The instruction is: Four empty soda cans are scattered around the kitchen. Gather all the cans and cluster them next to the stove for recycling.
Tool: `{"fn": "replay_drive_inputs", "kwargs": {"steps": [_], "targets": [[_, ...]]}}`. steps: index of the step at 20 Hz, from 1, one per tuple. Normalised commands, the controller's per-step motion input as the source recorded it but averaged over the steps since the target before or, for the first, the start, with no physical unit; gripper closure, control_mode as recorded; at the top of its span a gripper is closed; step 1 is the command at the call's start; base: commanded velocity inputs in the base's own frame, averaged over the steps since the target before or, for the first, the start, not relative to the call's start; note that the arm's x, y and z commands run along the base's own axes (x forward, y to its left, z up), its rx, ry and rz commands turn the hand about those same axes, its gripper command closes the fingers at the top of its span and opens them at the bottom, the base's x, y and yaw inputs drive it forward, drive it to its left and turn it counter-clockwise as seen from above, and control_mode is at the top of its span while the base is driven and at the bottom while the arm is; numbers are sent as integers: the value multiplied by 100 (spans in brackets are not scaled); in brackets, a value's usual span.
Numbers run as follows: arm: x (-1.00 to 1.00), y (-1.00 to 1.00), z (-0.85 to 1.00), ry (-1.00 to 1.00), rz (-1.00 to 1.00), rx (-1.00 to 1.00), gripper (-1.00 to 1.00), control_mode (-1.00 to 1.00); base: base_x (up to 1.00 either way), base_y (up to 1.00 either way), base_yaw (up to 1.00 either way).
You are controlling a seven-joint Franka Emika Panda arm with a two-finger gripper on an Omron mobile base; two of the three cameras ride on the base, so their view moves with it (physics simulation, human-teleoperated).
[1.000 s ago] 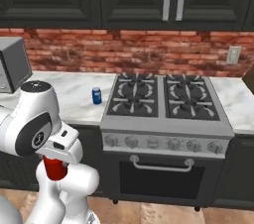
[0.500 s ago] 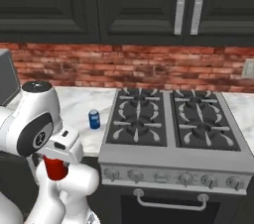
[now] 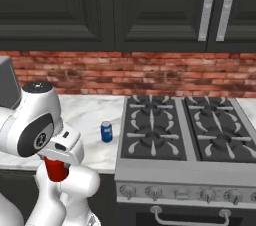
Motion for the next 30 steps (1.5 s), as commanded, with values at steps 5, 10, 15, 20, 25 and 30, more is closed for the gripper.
{"fn": "replay_drive_inputs", "kwargs": {"steps": [5,10,15,20,25,30], "targets": [[0,0,0,0,0,0,100,100,48,65,-4],[0,0,0,0,0,0,100,100,54,51,-4],[0,0,0,0,0,0,100,100,61,24,-2],[20,0,-2,0,-2,0,100,-100,11,2,0],[7,5,-5,0,0,0,100,-100,0,0,0],[18,31,-6,-10,1,-4,100,-100,0,0,0]]}}
